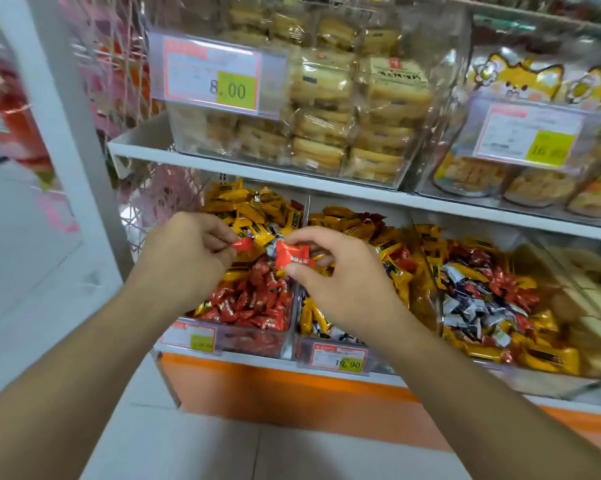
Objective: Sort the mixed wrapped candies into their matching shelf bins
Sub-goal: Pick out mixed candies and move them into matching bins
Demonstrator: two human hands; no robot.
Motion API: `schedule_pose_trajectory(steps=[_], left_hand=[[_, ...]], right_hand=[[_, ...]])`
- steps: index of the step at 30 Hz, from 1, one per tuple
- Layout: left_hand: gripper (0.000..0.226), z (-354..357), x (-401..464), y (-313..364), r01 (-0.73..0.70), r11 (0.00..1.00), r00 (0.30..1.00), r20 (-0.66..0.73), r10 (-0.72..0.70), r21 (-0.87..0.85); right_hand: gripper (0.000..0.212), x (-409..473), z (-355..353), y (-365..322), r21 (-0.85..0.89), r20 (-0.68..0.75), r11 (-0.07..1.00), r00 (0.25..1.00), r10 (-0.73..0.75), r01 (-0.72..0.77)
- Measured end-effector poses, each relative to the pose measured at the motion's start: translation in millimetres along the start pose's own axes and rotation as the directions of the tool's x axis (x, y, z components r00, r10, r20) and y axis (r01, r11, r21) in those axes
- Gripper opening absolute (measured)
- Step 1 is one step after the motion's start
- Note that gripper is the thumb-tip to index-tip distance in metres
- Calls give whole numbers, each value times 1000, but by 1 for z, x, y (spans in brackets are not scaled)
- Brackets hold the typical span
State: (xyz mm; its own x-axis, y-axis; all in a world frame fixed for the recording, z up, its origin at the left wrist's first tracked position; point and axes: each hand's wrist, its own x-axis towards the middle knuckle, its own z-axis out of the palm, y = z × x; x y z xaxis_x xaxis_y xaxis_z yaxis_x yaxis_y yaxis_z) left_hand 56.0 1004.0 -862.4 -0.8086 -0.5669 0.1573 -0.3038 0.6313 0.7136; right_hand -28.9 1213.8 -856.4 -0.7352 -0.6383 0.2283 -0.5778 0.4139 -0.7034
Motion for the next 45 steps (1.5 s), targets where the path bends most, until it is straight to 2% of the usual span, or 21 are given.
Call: schedule_pose_trajectory(steps=[6, 9, 13, 18, 21, 26, 29, 32, 35, 38, 43, 45], left_hand=[[19, 8, 5, -2, 1, 1000, 998, 70, -2, 5], [23, 14, -2, 15, -85, 996, 992, 98, 83, 9], [28, 29, -22, 42, -241, 970, 949, 216, 232, 17], [39, 64, -42, 73, -442, 897, 841, 339, 421, -19], [44, 91, -50, 89, -475, 876, 790, 397, 467, -85], [58, 131, -58, 109, -490, 859, 745, 439, 502, -150], [63, 149, -60, 116, -500, 853, 720, 476, 506, -150], [63, 160, -60, 119, -510, 848, 712, 482, 511, -145], [61, 168, -59, 120, -508, 848, 710, 485, 511, -150], [58, 173, -59, 120, -509, 845, 719, 458, 523, -166], [55, 176, -60, 120, -516, 839, 727, 430, 535, -172], [53, 173, -62, 121, -515, 838, 728, 425, 539, -180]], right_hand=[[37, 3, 18, 8, -200, 56, 979, 998, -24, 35], [35, -12, 1, 19, -221, 30, 975, 1000, -9, 16], [36, -40, -36, 38, -194, -9, 977, 996, 88, -88], [30, -56, -90, 77, -199, -186, 956, 966, 179, -215], [34, -62, -125, 113, -237, -240, 926, 941, 237, -294], [32, -68, -178, 169, -283, -372, 837, 858, 355, -468], [43, -69, -192, 188, -283, -358, 808, 838, 411, -517], [57, -65, -196, 205, -247, -290, 831, 856, 428, -499], [62, -59, -195, 215, -241, -220, 817, 849, 480, -524], [55, -56, -191, 222, -275, -230, 804, 848, 477, -527], [24, -58, -191, 232, -191, -345, 836, 832, 434, -515], [22, -62, -190, 228, -192, -368, 831, 823, 433, -523]])
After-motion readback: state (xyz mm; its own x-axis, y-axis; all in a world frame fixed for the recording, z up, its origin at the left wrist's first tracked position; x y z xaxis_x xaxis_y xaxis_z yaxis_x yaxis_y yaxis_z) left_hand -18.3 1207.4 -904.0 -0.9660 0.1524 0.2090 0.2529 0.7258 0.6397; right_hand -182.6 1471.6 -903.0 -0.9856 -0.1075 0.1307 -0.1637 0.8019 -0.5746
